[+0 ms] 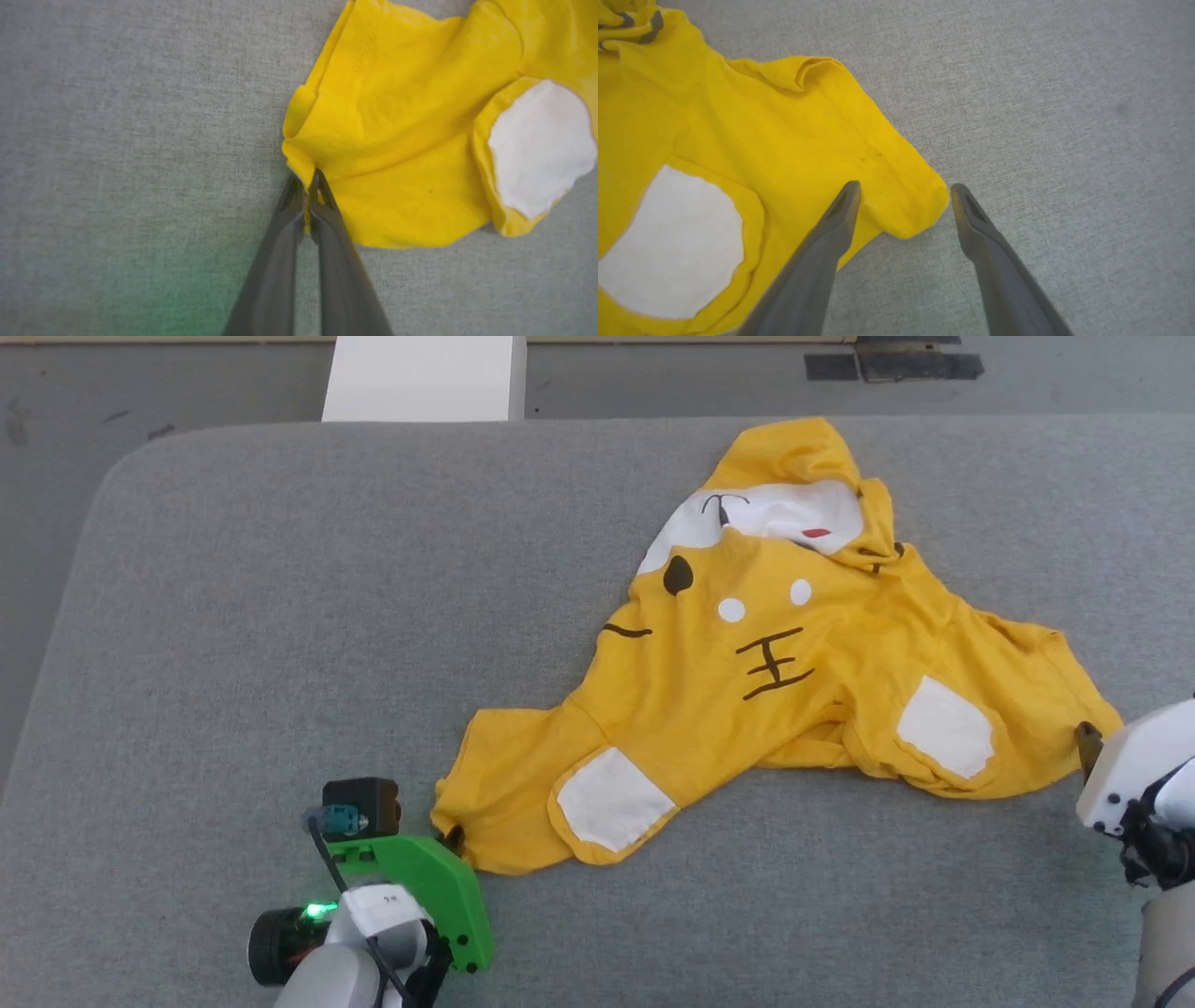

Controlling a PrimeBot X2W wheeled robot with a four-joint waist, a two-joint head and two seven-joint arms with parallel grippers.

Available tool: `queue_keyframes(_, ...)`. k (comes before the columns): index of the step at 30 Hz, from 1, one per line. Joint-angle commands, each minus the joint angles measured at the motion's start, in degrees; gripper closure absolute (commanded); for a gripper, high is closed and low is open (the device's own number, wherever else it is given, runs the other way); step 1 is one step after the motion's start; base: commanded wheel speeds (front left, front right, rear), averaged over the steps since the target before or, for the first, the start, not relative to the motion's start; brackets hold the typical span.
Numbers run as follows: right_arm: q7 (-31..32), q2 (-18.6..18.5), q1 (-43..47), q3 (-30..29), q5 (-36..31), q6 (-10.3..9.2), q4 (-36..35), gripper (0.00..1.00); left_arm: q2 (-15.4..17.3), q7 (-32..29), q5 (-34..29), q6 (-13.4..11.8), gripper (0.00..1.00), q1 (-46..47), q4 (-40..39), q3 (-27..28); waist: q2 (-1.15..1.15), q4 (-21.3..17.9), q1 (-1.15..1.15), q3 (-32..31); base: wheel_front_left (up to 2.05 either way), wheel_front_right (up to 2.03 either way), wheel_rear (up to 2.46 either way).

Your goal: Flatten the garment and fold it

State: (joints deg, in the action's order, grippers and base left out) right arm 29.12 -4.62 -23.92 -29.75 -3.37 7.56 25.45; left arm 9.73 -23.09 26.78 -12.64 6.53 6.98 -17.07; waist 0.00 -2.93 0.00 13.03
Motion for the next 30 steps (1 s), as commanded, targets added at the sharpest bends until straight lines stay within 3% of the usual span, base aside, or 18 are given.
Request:
queue_keyframes(1, 1.12, -0.46, -1.29, -0.45, -1.12, -0.08, 1.22, 0.0, 0.35, -0.04, -0.23, 0.15, 1.0, 0.4, 1.14, 0.1, 0.0, 0.56, 0.0, 0.97, 0.0, 0.0, 0.0)
queue_keyframes(4, 5.62, -1.01, -3.01, -1.2, -2.49, -0.08, 4.57, 0.0, 0.37, -0.07, -0.15, 0.19, 1.0, 0.63, 1.37, -0.05, 0.0, 0.69, 0.0, 1.4, 0.0, 0.0, 0.0)
queue_keyframes(5, 7.29, -1.21, -3.3, -1.1, -2.77, -0.08, 5.47, 0.06, 0.4, -0.09, -0.12, 0.19, 1.0, 0.65, 1.41, -0.07, 0.0, 0.68, 0.0, 1.45, 0.0, 0.0, 0.0)
queue_keyframes(6, 9.45, -1.41, -3.57, -0.84, -2.97, -0.08, 6.28, 0.47, 0.44, -0.13, -0.07, 0.19, 1.0, 0.65, 1.47, -0.1, 0.0, 0.63, 0.0, 1.45, 0.0, 0.0, 0.0)
queue_keyframes(7, 11.08, -1.51, -3.73, -0.65, -3.01, -0.08, 6.63, 0.6, 0.47, -0.15, -0.01, 0.2, 1.0, 0.62, 1.5, -0.12, 0.0, 0.58, 0.0, 1.44, 0.0, 0.0, 0.0)
queue_keyframes(8, 13.13, -1.45, -3.86, -0.19, -3.11, -0.08, 6.49, 0.91, 0.54, -0.15, 0.05, 0.22, 1.0, 0.59, 1.51, -0.11, 0.0, 0.49, 0.0, 1.34, 0.0, 0.0, 0.0)
queue_keyframes(9, 14.63, -1.33, -3.85, 0.16, -3.18, -0.08, 5.97, 1.0, 0.58, -0.15, 0.14, 0.29, 1.0, 0.57, 1.47, -0.12, 0.0, 0.41, 0.0, 1.26, 0.0, 0.0, 0.0)
queue_keyframes(15, 17.95, -3.05, -3.78, 3.85, 0.29, -0.08, 0.29, 1.0, 2.24, 1.32, -0.31, 2.5, 1.0, 2.82, -0.55, -0.38, 0.0, -0.21, 0.0, 0.84, 0.0, 0.0, 0.0)
queue_keyframes(24, 15.82, -10.55, -9.9, 13.06, 6.32, -0.08, -13.2, 1.0, 4.78, 1.24, 5.78, 8.89, 1.0, 17.19, -8.99, 4.75, 0.0, -2.25, 0.0, 1.1, 0.0, 0.0, 0.0)
queue_keyframes(30, 14.05, -12.88, -21.68, 16.53, 6.8, -0.08, -16.16, 1.0, 5.55, -2.3, 10.11, 9.11, 1.0, 32.97, -8.38, 9.43, 0.0, -5.01, 0.0, 5.75, 0.0, 0.0, 0.0)
